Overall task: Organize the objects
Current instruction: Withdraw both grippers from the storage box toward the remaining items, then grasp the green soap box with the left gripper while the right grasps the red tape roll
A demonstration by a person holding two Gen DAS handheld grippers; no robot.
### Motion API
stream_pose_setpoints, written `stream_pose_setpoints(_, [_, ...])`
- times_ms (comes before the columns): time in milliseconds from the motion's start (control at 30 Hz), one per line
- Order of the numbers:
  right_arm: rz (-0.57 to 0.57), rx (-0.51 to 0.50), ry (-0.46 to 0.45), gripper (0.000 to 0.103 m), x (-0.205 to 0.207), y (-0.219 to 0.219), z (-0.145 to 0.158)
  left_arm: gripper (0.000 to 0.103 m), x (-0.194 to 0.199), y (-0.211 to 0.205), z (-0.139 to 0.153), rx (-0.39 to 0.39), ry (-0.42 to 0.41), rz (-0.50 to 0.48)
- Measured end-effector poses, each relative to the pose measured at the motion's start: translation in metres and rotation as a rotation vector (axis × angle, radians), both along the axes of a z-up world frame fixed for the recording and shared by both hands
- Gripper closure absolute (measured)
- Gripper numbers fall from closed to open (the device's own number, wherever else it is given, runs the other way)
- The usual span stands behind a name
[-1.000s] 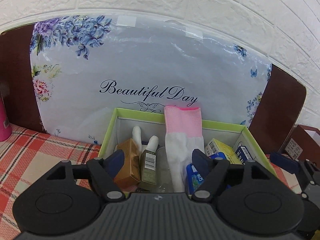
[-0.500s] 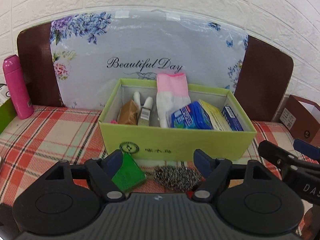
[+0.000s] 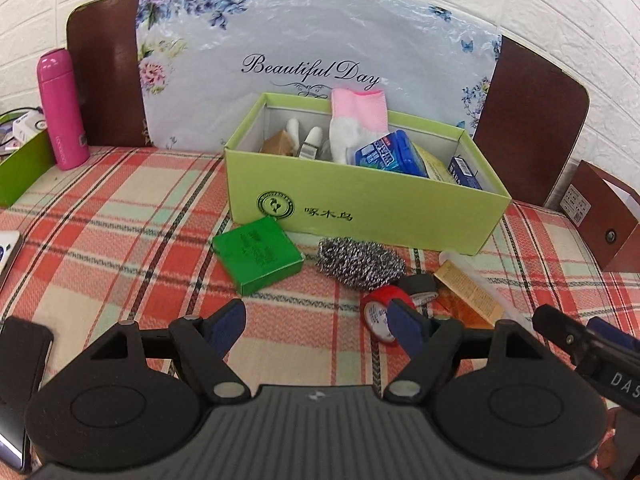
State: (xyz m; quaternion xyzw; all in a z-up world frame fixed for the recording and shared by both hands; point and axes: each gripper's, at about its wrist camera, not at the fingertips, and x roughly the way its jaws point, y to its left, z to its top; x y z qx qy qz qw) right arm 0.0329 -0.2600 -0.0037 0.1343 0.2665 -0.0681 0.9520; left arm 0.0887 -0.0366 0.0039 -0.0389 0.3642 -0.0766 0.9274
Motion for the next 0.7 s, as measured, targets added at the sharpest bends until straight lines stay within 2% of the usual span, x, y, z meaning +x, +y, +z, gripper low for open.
stream_pose_setpoints(200, [0.035,-0.007,0.012,0.000,-0.012,0.008,-0.007,0.022,-0.007,0.015,-0.015,-0.027,0.047,0.013])
stream_pose_setpoints(333, [0.104,0.009,0.013,0.000,-0.012,0.019,-0.011,0.022,-0.010,0.026,-0.025,-0.025,0.072,0.030])
stream_pose_setpoints(567, [0.227,-0.045,0.017,0.000,-0.005,0.058,-0.018,0.022,-0.005,0.045,-0.029,-0.019,0.063,0.051])
stream_pose_setpoints(700, [0.277,-0.085,0.017,0.003,0.004,0.075,-0.023,0.022,0.016,0.050,-0.025,-0.046,0.053,0.068])
